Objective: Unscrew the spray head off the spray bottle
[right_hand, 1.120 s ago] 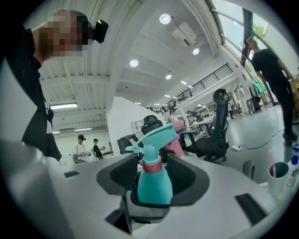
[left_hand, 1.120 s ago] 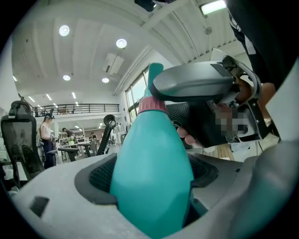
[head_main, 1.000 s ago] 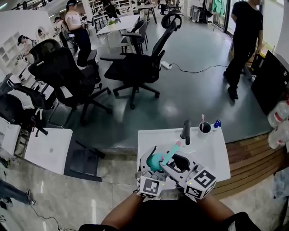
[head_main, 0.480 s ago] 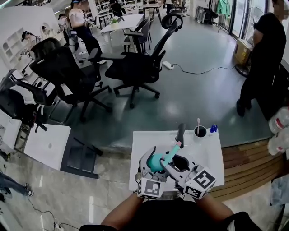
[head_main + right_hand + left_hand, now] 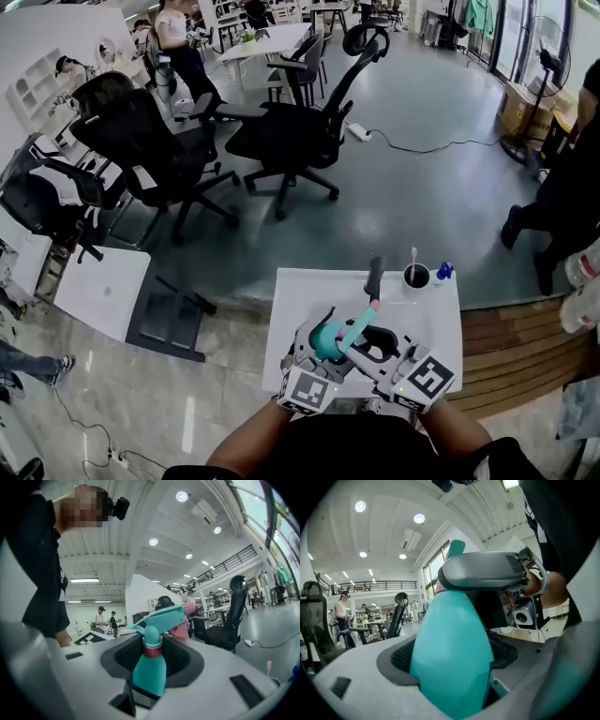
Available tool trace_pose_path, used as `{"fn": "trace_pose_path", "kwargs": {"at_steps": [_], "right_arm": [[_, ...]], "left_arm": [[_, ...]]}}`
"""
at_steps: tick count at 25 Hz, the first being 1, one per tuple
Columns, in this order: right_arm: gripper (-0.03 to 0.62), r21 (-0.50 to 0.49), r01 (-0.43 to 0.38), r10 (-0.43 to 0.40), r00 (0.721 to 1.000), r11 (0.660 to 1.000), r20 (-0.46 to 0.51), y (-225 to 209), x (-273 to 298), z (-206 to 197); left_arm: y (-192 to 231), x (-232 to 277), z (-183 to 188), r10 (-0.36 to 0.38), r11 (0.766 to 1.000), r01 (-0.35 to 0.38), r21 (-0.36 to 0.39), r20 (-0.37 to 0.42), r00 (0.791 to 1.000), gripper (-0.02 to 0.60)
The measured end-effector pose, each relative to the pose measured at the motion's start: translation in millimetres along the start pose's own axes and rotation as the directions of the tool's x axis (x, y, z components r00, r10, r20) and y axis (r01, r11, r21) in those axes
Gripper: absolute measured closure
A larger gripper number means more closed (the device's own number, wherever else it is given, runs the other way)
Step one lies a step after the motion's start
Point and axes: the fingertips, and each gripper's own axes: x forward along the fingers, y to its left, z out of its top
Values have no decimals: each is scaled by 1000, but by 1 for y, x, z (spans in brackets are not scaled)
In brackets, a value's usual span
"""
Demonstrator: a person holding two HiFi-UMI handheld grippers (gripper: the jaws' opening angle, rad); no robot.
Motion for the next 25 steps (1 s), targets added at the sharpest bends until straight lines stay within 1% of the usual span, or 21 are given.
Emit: {"fn": "trace_pose_path", "kwargs": {"at_steps": [2, 4, 7, 9, 11, 14, 15, 16, 17, 18, 19, 20, 21, 23, 25], "right_arm": [[457, -27, -60, 60, 998, 998, -8, 7, -2, 2], [457, -29, -136, 135, 991, 990, -24, 16, -3, 4], [456, -56, -267, 265, 963, 962, -36, 27, -7, 6], [456, -78, -361, 358, 933, 929, -46, 34, -12, 7], [456, -80, -441, 437, 897, 894, -63, 38, -17, 7], [454, -85, -543, 536, 839, 835, -89, 42, -21, 9], [454, -89, -571, 564, 820, 816, -98, 43, -22, 10], [454, -97, -594, 585, 804, 798, -107, 44, -22, 11], [454, -111, -608, 598, 794, 786, -114, 44, -22, 12], [454, -127, -608, 597, 794, 784, -115, 43, -20, 13], [451, -142, -593, 582, 806, 793, -109, 40, -18, 13], [451, -149, -564, 556, 825, 812, -95, 36, -16, 15], [436, -151, -532, 527, 847, 833, -77, 32, -13, 16], [367, -144, -468, 468, 883, 872, -40, 26, -9, 19], [365, -131, -385, 388, 922, 914, -3, 20, -7, 23]], "left_arm": [[-6, 0, 9, -54, 999, 54, -7, 28, 998, 156], [-11, -2, 14, -97, 995, 97, -2, 45, 994, 156], [-21, -7, 17, -174, 985, 174, 11, 66, 983, 156], [-30, -10, 19, -229, 973, 228, 24, 77, 970, 156], [-36, -11, 22, -264, 964, 263, 23, 88, 960, 156], [-41, -11, 29, -282, 959, 285, -4, 118, 952, 156], [-43, -11, 29, -289, 957, 291, 1, 120, 950, 156], [-43, -12, 28, -292, 956, 293, 9, 119, 949, 156], [-42, -12, 30, -286, 958, 288, 4, 123, 950, 156], [-38, -12, 32, -269, 961, 275, -22, 136, 953, 156], [-34, -12, 35, -247, 965, 257, -58, 150, 957, 156], [-28, -12, 36, -223, 967, 239, -89, 160, 962, 156], [-22, -13, 37, -195, 969, 216, -116, 167, 966, 156], [-7, -16, 39, -119, 974, 150, -170, 179, 977, 156], [7, -20, 39, -35, 969, 75, -237, 172, 984, 156]]}}
